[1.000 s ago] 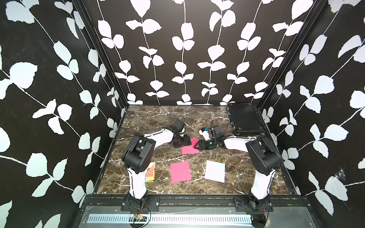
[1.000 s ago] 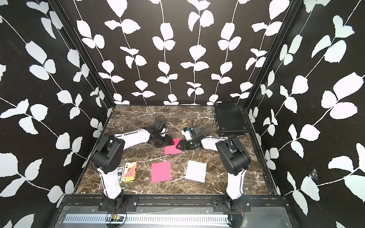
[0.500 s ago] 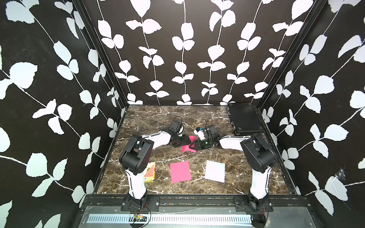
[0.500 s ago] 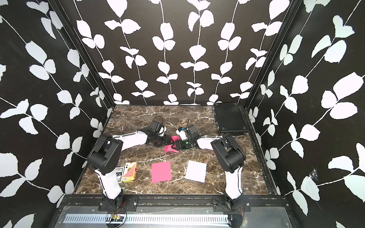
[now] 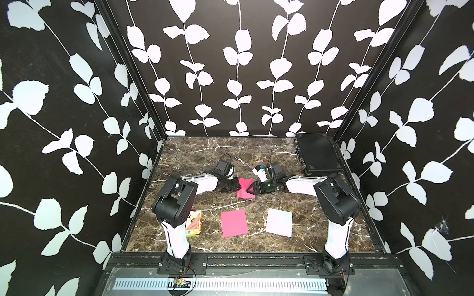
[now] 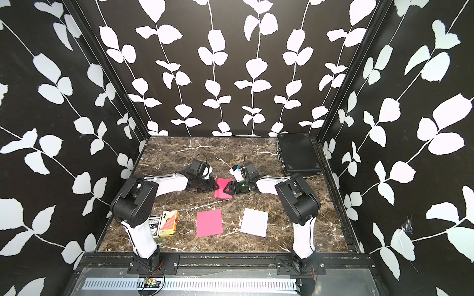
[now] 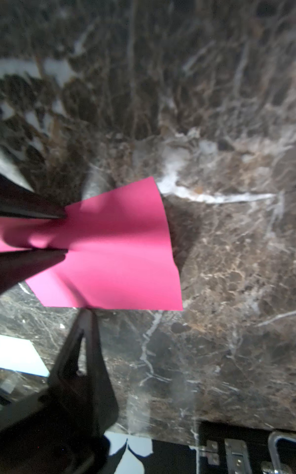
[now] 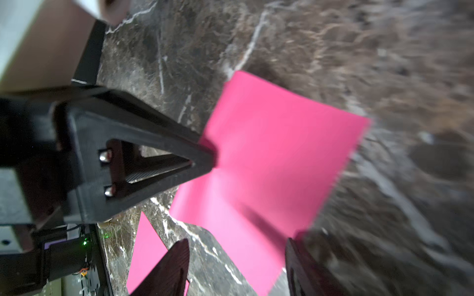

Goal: Fold the square paper along the opposite sides
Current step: Pick up the paper from the center of the board.

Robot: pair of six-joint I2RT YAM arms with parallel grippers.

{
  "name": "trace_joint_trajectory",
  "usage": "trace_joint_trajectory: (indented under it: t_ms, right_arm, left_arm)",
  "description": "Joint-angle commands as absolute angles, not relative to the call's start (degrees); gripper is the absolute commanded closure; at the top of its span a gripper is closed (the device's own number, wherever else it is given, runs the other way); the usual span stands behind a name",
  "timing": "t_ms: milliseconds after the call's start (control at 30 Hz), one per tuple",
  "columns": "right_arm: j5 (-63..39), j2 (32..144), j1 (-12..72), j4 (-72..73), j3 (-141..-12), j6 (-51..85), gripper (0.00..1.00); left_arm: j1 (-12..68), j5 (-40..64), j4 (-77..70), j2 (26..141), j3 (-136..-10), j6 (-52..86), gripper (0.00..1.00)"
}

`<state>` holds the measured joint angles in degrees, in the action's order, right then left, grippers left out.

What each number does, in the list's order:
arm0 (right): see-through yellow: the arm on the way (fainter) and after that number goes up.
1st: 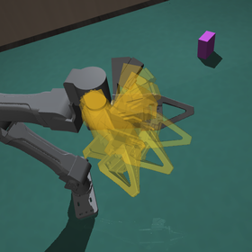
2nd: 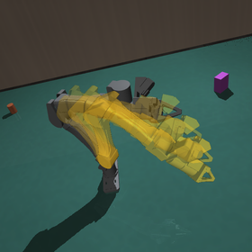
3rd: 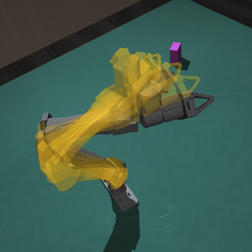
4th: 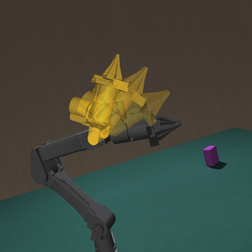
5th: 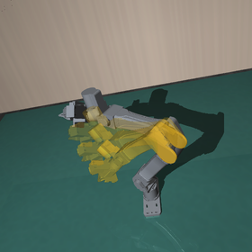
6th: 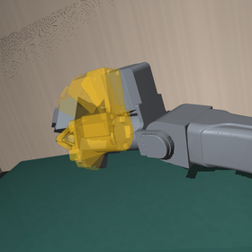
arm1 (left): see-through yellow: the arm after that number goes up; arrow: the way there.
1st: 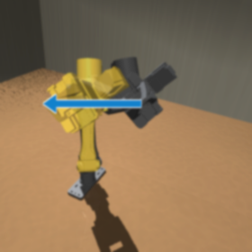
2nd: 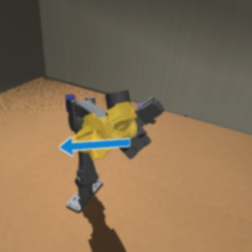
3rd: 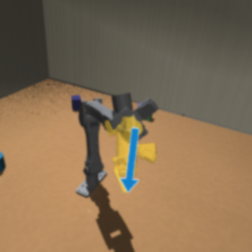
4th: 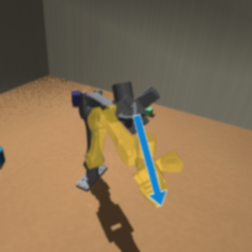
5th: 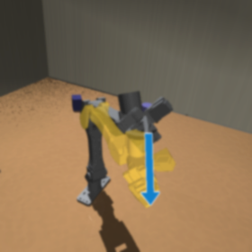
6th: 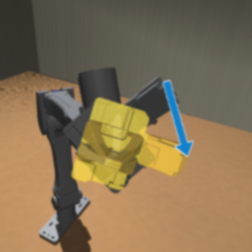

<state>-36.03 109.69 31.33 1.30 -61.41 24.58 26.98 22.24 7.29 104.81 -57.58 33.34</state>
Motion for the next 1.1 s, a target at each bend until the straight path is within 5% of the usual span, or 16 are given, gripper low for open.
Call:
trace_joint_trajectory:
  t_ms: [0, 233, 500, 733, 933, 1067]
  right_arm:
    - [-33.97, 104.63, 29.49, -0.10, -59.86, 26.26, 0.36]
    - [-37.16, 98.83, 26.51, 3.85, -57.89, 31.40, 0.33]
    - [-53.01, 103.09, 21.91, 36.17, -54.14, 55.73, 0.27]
    - [-55.53, 106.91, 21.86, 48.36, -55.78, 64.70, 0.26]
    - [-55.76, 109.59, 22.93, 58.31, -57.20, 72.23, 0.42]
    - [-55.15, 108.94, 23.21, 58.39, -57.79, 72.22, 0.63]
  left_arm:
    - [26.14, 24.63, 6.99, 100.51, -56.07, 32.61, 0.81]
    - [24.02, 29.37, 2.49, 94.62, -54.86, 32.56, 0.83]
    - [22.48, 38.55, -5.54, 87.53, -53.17, 36.45, 0.83]
    - [22.43, 42.67, -10.20, 84.70, -52.05, 39.48, 0.82]
    - [22.36, 43.29, -11.76, 84.29, -51.43, 40.25, 0.83]
    - [22.41, 42.78, -11.33, 83.95, -51.21, 39.78, 0.83]
